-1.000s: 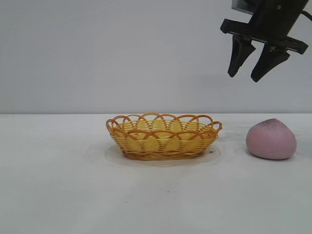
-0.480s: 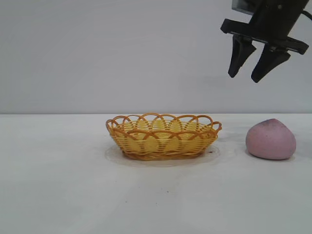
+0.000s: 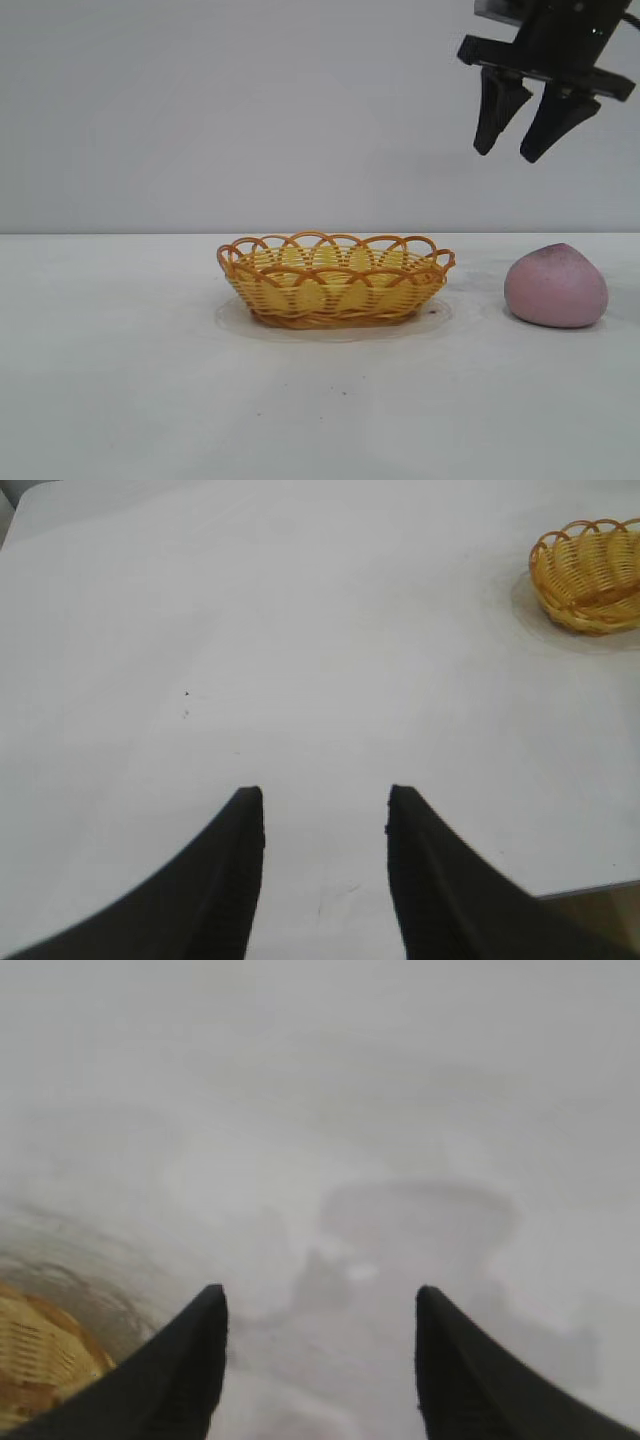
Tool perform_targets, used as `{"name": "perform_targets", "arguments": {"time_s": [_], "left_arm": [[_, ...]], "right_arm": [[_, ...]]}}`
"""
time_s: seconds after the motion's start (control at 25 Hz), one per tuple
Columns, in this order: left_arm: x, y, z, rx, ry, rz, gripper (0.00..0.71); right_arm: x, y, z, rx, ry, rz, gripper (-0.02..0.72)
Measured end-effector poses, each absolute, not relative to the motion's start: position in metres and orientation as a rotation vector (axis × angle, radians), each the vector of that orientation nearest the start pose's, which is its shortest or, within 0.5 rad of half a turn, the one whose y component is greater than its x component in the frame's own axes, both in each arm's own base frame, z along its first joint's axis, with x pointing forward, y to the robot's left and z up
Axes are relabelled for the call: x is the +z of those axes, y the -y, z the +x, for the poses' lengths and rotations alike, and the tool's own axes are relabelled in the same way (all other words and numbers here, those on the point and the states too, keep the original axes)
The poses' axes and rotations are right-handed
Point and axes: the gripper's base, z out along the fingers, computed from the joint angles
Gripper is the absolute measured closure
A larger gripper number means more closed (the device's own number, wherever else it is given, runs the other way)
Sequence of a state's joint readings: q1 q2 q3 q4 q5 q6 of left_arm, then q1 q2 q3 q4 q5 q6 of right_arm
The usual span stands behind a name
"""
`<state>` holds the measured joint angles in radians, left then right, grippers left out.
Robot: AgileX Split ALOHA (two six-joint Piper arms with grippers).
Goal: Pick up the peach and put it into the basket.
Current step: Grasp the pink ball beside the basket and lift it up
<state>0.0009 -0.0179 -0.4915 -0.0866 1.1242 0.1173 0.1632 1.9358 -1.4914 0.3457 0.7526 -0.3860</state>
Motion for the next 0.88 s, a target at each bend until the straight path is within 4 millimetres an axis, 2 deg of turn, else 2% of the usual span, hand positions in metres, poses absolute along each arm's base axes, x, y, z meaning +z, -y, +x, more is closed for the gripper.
{"name": "perform_targets", "arguments": {"time_s": [0.08,0.12,0.16,0.24,0.28,0.32,0.56,0.72,0.88], "left_arm": [[0.270,0.007,-0.010,-0.033,-2.091,0.130,0.423],[0.270,0.007,-0.010,-0.033,-2.091,0.130,0.423],[0.270,0.007,-0.010,-0.033,-2.091,0.130,0.423],[0.270,0.007,-0.010,-0.033,-2.091,0.130,0.423],[0.270,0.007,-0.010,-0.033,-2.091,0.130,0.423],[0.270,0.007,-0.010,-0.033,-2.091,0.130,0.423],[0.270,0.007,-0.010,-0.033,-2.091,0.130,0.423],[0.270,0.007,-0.010,-0.033,-2.091,0.130,0.423],[0.270,0.007,-0.009,-0.033,-2.090,0.130,0.423]], "right_arm": [[0.241,-0.088,0.409,0.300,-2.597,-0.512,0.346],[0.247,-0.088,0.406,0.298,-2.610,-0.536,0.406],[0.252,-0.088,0.403,0.301,-2.628,-0.557,0.431],[0.258,-0.087,0.398,0.307,-2.671,-0.598,0.413],[0.259,-0.086,0.395,0.302,-2.703,-0.615,0.413],[0.259,-0.085,0.392,0.299,-2.742,-0.610,0.455],[0.254,-0.077,0.378,0.227,-2.956,-0.506,0.439],[0.254,-0.093,0.374,0.237,-2.977,-0.500,0.439],[0.237,-0.116,0.373,0.194,-3.019,-0.562,0.439]]}}
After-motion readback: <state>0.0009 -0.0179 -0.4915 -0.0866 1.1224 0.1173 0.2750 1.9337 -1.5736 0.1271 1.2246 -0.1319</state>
